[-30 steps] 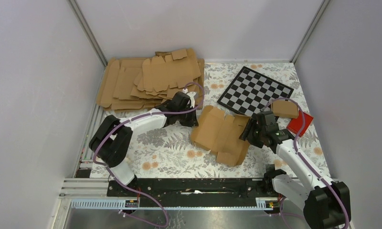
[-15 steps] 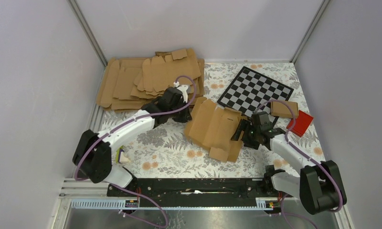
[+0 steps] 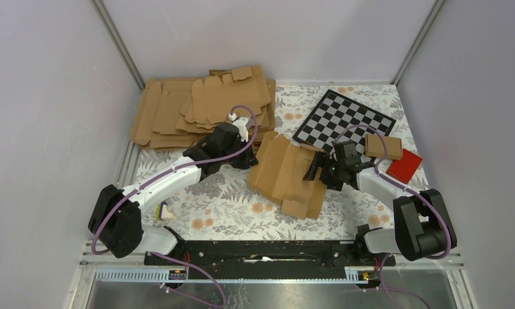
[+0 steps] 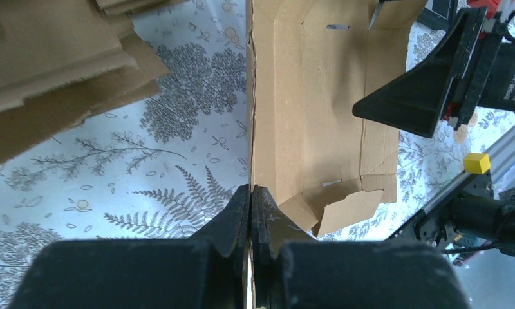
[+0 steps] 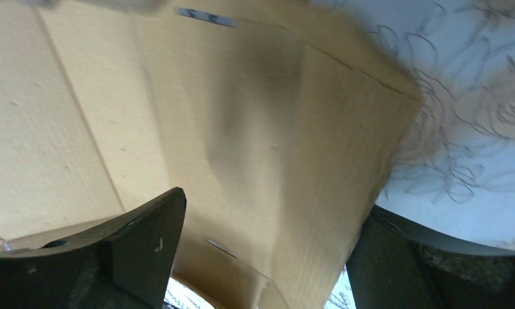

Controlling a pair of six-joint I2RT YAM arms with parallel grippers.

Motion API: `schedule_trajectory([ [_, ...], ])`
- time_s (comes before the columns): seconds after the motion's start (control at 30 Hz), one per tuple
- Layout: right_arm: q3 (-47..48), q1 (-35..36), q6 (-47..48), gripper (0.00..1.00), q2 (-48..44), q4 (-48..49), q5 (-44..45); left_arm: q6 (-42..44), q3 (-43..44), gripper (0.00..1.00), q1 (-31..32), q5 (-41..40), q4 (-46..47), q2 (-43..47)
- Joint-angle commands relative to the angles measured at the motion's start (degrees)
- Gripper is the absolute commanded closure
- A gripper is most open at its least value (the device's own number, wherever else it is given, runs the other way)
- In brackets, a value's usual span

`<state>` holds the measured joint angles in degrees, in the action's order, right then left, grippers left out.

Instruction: Fold the paper box

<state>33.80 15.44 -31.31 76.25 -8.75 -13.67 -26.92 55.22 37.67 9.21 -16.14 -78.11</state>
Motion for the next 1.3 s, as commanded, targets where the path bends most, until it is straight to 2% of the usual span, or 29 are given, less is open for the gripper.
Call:
schedule_trajectory([
  [0.0,2.24,0.29,1.05,0.11,2.99,3.59,-6.44,-3.13,-1.14,0.96,-0.32,5.27,6.26,-0.46],
  [0.1,2.40,0.29,2.15,0.17,3.56,3.49,-6.32,-5.65,-1.95,0.88,-1.56,6.08,6.80,-2.98],
  [0.17,2.10,0.29,3.03,0.20,2.94,3.48,-6.02,-7.36,-4.04,0.83,-3.64,9.55,9.28,-4.27],
  [0.23,1.66,0.29,3.92,0.22,2.13,3.05,-5.09,-10.32,-7.31,0.74,-5.98,14.76,14.35,-5.09],
  [0.33,1.27,0.29,4.98,0.22,1.49,2.08,-4.08,-13.15,-10.76,0.55,-8.09,20.02,20.54,-7.59],
  [0.47,1.98,0.29,5.77,0.20,2.14,0.54,-4.63,-12.18,-10.17,0.50,-8.51,20.81,19.83,-10.67],
  [0.67,2.93,0.29,6.83,0.20,3.02,-1.06,-4.45,-9.04,-8.03,0.47,-8.53,16.49,13.92,-12.11],
  [0.77,2.99,0.29,7.11,0.19,2.93,-1.08,-4.79,-8.96,-8.23,0.47,-8.53,17.80,15.47,-12.30],
  [0.8,3.06,0.29,7.12,0.19,3.09,-1.21,-4.94,-9.07,-8.28,0.50,-8.52,19.52,16.49,-12.49],
  [0.9,4.07,0.29,7.69,0.16,3.55,-2.75,-4.56,-8.76,-7.85,0.70,-8.50,21.12,17.10,-12.25],
  [1.0,5.28,0.29,8.50,0.06,2.91,-5.16,-2.53,-7.30,-7.79,0.86,-8.49,18.62,15.62,-9.48],
  [1.1,5.96,0.29,9.12,0.04,1.33,-7.15,-1.54,-6.13,-7.51,0.90,-8.49,14.49,12.72,-4.61],
  [1.27,6.14,0.29,7.58,0.10,-1.35,-6.47,-3.29,-5.16,-7.97,0.93,-8.49,11.51,12.35,2.31],
])
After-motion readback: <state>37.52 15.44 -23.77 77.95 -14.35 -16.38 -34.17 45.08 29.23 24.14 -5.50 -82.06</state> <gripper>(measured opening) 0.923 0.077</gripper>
